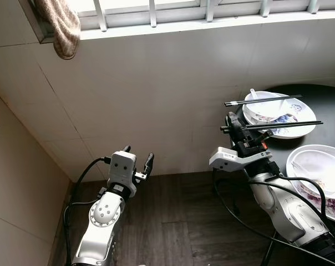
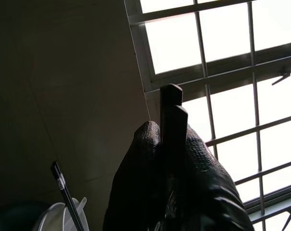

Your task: Kitchen organization

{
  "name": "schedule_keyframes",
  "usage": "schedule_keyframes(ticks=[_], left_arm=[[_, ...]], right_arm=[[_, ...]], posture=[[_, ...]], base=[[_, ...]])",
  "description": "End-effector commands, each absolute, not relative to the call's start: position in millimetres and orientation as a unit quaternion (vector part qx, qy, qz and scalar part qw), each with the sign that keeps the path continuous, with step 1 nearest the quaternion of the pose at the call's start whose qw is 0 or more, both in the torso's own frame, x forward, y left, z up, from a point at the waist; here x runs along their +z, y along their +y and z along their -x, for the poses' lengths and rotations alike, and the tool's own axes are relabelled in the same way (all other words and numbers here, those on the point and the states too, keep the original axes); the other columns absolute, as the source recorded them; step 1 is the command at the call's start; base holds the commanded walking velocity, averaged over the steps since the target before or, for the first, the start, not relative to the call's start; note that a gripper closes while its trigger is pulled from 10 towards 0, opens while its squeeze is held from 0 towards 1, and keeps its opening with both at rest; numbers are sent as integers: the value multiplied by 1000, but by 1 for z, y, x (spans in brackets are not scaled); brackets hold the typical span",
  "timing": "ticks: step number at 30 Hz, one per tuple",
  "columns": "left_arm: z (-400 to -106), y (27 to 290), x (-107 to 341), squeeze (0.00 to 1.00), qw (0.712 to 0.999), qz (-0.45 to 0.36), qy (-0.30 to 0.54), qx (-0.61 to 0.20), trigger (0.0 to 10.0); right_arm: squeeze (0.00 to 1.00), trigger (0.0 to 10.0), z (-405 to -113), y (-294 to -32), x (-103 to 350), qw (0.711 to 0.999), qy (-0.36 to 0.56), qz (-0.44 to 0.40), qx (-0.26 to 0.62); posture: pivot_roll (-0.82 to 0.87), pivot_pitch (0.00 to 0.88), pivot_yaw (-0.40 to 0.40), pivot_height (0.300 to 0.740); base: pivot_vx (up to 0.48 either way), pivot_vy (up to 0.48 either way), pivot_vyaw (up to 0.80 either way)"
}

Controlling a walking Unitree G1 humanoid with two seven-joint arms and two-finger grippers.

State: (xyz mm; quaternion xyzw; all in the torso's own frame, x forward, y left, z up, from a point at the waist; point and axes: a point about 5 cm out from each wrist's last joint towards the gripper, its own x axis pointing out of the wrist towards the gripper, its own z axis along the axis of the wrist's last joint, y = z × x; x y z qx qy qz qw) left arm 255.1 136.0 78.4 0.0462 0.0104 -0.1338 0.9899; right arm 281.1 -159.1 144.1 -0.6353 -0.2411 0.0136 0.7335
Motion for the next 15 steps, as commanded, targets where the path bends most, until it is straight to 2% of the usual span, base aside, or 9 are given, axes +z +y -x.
schedule_keyframes(ticks=[1, 12, 13, 15], left_arm=[[-255, 136, 79, 0, 990, -43, 10, -134, 10000], [-255, 136, 80, 0, 990, -45, 8, -131, 10000], [-255, 137, 80, 0, 990, -45, 7, -130, 10000], [-255, 137, 80, 0, 991, -45, 7, -129, 10000]], right_arm=[[0, 0, -279, -156, 146, 728, -255, 636, 17], [0, 0, -277, -152, 144, 741, -259, 619, 32], [0, 431, -277, -152, 143, 742, -259, 618, 34], [0, 471, -276, -151, 143, 742, -259, 617, 36]], posture=[[-173, 0, 44, 740], [-171, 0, 44, 740], [-171, 0, 44, 740], [-171, 0, 44, 740]], base=[[0, 0, 800], [0, 0, 800], [0, 0, 800], [0, 0, 800]])
